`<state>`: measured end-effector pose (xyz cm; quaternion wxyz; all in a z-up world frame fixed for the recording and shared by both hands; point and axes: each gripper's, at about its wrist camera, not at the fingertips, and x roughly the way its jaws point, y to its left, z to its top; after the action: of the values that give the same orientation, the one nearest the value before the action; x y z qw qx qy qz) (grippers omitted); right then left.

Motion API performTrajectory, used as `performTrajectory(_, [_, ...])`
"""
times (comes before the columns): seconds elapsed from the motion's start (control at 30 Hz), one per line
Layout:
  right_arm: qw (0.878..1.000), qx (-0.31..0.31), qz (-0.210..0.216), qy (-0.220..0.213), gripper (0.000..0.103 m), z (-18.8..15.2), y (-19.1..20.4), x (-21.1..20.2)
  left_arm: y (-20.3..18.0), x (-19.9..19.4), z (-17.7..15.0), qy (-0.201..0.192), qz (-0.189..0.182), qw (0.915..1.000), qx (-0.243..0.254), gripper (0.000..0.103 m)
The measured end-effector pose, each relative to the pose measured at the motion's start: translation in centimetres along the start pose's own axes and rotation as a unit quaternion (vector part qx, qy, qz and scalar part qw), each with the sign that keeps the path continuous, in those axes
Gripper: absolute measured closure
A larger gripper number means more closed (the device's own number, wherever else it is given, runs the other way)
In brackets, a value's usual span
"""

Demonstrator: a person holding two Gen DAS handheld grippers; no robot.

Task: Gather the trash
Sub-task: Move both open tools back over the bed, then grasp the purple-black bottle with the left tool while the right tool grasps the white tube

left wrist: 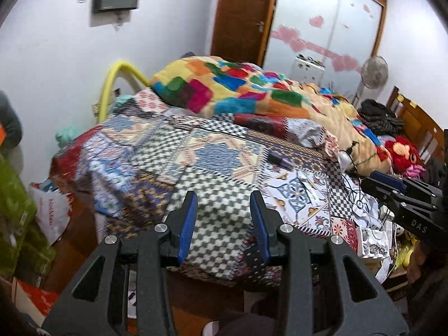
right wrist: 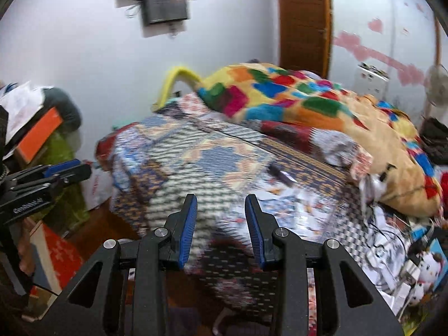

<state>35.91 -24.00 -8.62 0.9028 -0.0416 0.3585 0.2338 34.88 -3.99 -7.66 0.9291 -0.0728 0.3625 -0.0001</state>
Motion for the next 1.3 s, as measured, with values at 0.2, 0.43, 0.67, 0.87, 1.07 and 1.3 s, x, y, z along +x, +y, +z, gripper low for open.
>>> performTrajectory(0.2, [0.998,0.049,-0.028,0.027,0.057,-0.9,-5.5,2.7,-2.8,5.0,1.3,0.024,-0.024,0.9992,0.02,0.065])
performTrajectory(0.43, [0.994,0.081,-0.049,0.05,0.047,-1.9,-9.7,7.0,-4.6,11.2,1.8,0.06,-0.04,0.9968,0.033,0.065])
performTrajectory(0.67, [0.99,0.096,-0.048,0.087,0.047,-2.8,-11.9,13.4,-5.1,17.5,1.9,0.092,-0.052,0.9937,0.036,0.065])
performTrajectory(0.87, [0.988,0.087,-0.053,0.112,0.057,-3.6,-12.8,18.0,-5.4,22.0,2.2,0.115,-0.067,0.9903,0.04,0.065])
performTrajectory(1.07, [0.989,0.069,-0.052,0.117,0.068,-4.1,-13.0,19.9,-6.4,26.1,3.4,0.127,-0.094,0.9869,0.034,0.065])
performTrajectory(1.3, [0.993,0.039,-0.067,0.094,0.079,-4.7,-12.9,19.7,-8.5,30.8,4.6,0.14,-0.113,0.9832,0.026,0.065])
